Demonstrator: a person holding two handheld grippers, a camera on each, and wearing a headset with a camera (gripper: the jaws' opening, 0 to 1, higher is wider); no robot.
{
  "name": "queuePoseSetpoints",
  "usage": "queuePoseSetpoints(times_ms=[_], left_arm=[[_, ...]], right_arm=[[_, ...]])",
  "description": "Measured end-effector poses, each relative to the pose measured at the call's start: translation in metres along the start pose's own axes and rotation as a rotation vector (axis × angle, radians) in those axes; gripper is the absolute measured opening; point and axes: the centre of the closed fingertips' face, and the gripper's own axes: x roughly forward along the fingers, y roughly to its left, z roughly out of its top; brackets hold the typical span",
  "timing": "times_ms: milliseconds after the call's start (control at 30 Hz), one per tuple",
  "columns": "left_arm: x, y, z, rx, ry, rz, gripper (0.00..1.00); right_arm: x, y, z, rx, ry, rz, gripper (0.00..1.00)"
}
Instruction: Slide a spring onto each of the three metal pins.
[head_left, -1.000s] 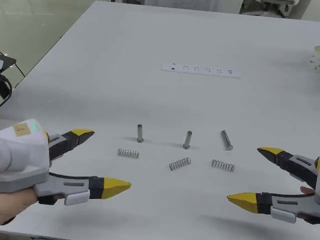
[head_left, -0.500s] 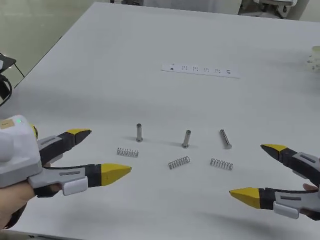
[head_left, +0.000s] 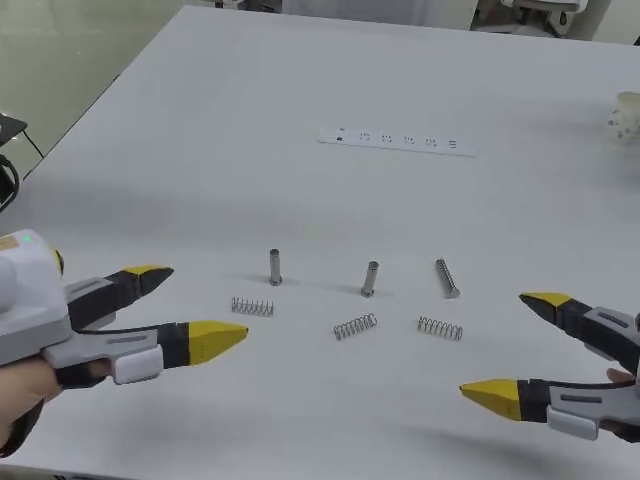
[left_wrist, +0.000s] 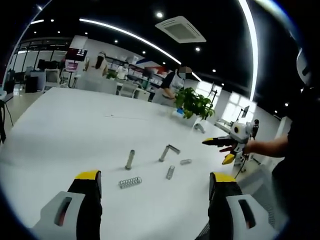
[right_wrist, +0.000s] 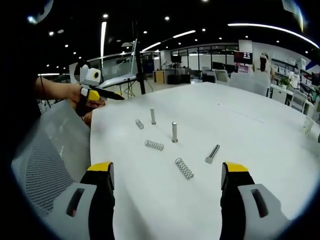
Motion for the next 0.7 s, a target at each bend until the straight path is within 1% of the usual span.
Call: queuePoseSetpoints(times_ms=[33, 167, 233, 267, 300, 333, 367, 400, 433, 467, 500, 567, 633, 700], left_arm=[[0.0, 0.001, 0.0, 0.002, 0.002, 0.003, 0.86], [-0.002, 0.005, -0.001, -0.031, 0.006, 0.01, 0.84], [-0.002, 0.007, -0.002, -0.06, 0.007, 0.015, 0.83], [-0.002, 0.009, -0.002, -0.083, 0.009, 0.026, 0.83], [-0.002, 0.01, -0.004, -0.106, 0.027, 0.032, 0.84], [-0.002, 0.012, -0.005, -0.112, 0.029, 0.043, 0.85], [-0.002, 0.013, -0.004, -0.101, 0.02, 0.044, 0.87], [-0.002, 0.013, -0.001, -0.089, 0.002, 0.046, 0.89], [-0.002, 0.011, 0.001, -0.086, -0.009, 0.033, 0.88], [-0.002, 0.01, 0.002, -0.088, -0.013, 0.03, 0.88], [-0.001, 0.009, 0.004, -0.101, -0.021, 0.023, 0.89], [0.0, 0.008, 0.005, -0.113, -0.029, 0.02, 0.93], [0.001, 0.007, 0.006, -0.133, -0.031, 0.013, 0.92], [0.001, 0.006, 0.005, -0.13, -0.028, 0.01, 0.91]], right_arm=[[0.0, 0.0, 0.0, -0.001, -0.001, 0.001, 0.89], [0.001, 0.0, -0.001, -0.001, 0.008, 0.004, 0.89], [0.002, 0.0, -0.001, -0.001, 0.01, 0.006, 0.89], [0.002, 0.0, -0.002, -0.001, 0.01, 0.007, 0.89], [0.003, 0.0, -0.001, -0.002, 0.01, 0.01, 0.89], [0.003, 0.0, -0.001, -0.003, 0.011, 0.012, 0.89], [0.004, 0.0, -0.001, -0.004, 0.011, 0.012, 0.89], [0.004, -0.001, -0.001, -0.009, 0.011, 0.011, 0.89], [0.004, -0.002, -0.001, -0.009, 0.012, 0.012, 0.89], [0.004, -0.002, -0.001, -0.008, 0.012, 0.013, 0.89], [0.004, -0.003, -0.001, -0.008, 0.013, 0.012, 0.89], [0.004, -0.003, -0.002, -0.006, 0.015, 0.013, 0.89], [0.004, -0.004, -0.004, -0.005, 0.019, 0.011, 0.89], [0.003, -0.004, -0.004, -0.004, 0.022, 0.01, 0.88]])
